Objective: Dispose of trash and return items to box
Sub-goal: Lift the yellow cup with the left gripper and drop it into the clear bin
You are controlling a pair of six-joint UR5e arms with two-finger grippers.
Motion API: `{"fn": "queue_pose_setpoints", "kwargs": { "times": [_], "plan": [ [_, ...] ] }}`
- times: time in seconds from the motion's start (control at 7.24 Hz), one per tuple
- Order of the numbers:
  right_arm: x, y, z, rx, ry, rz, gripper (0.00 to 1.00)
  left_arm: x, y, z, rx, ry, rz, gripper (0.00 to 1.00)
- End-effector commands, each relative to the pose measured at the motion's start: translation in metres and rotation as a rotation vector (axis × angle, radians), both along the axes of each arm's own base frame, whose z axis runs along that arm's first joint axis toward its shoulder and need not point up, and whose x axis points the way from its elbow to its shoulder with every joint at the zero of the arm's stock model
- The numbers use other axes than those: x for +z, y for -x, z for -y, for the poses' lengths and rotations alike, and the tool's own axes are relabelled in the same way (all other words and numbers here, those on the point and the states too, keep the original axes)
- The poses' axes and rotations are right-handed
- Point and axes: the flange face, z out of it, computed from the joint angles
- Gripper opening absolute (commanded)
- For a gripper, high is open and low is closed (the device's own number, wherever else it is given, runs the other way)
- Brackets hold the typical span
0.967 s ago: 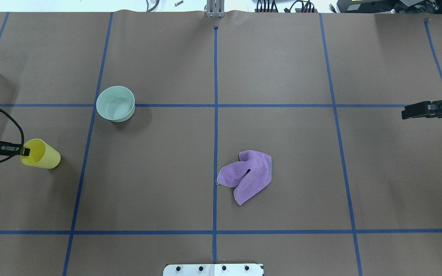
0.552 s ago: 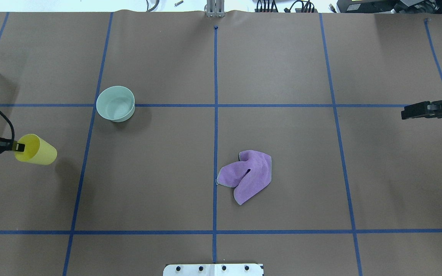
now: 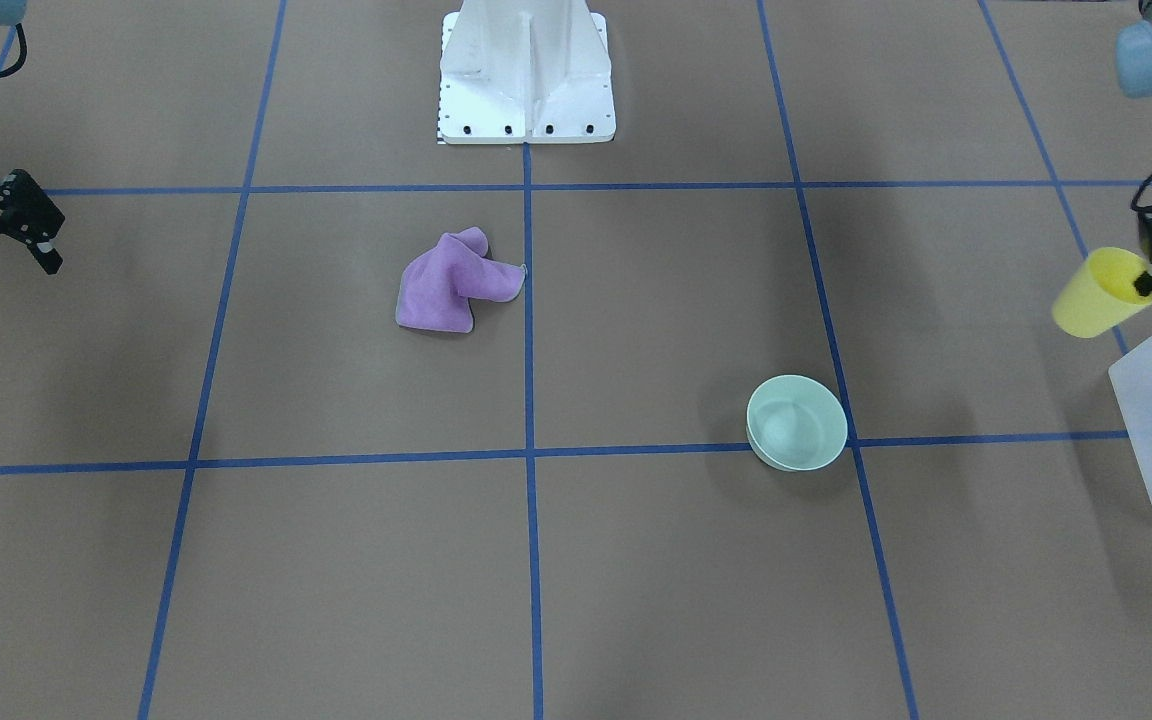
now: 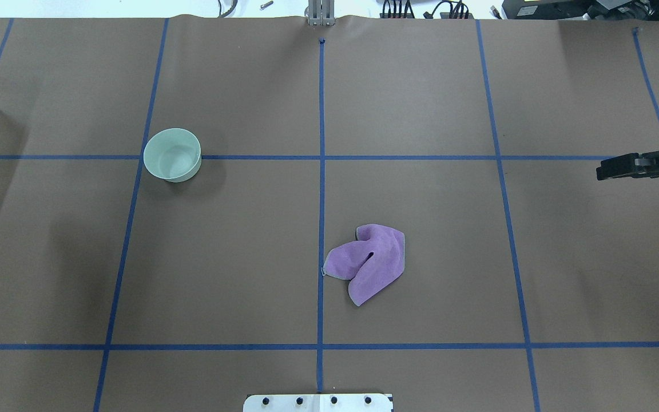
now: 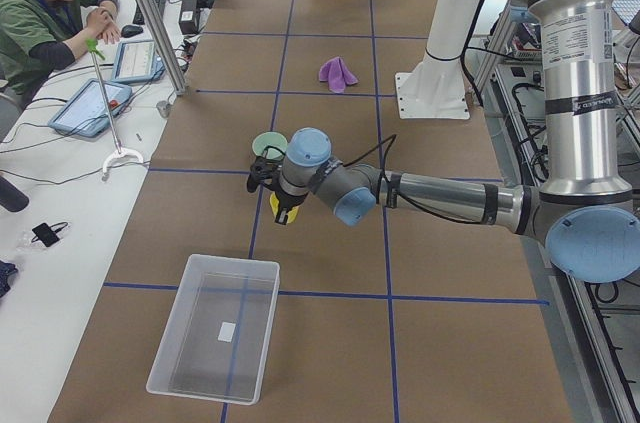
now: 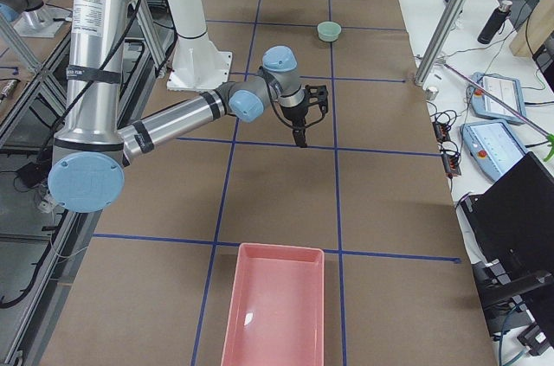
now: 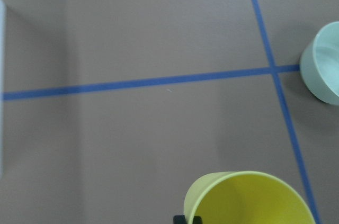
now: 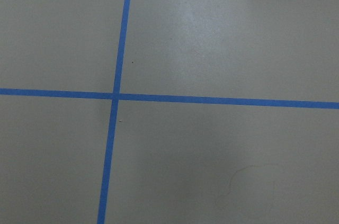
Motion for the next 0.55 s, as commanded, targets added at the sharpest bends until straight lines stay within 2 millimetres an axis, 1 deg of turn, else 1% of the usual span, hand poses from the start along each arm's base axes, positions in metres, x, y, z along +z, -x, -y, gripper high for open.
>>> {"fn": "queue_pose_setpoints", "kwargs": {
  "times": [0.0, 0.14, 0.28, 0.41],
  "plan": [
    [0.000, 0.002, -0.001, -0.005, 0.000, 0.000, 1.00, 0.050, 0.073, 0.063, 0.048, -0.012, 0.104, 0.00],
    [0.001, 0.003, -0.001, -0.008, 0.001, -0.001, 1.00, 0.089, 0.076, 0.088, 0.086, 0.007, 0.125, 0.00],
    [0.001, 0.004, -0.001, -0.009, 0.001, -0.001, 1.00, 0.130, 0.075, 0.108, 0.088, 0.001, 0.128, 0.00],
    [0.001, 0.005, -0.001, -0.011, 0.001, -0.001, 1.00, 0.156, 0.073, 0.118, 0.086, -0.015, 0.127, 0.00]
  ]
}}
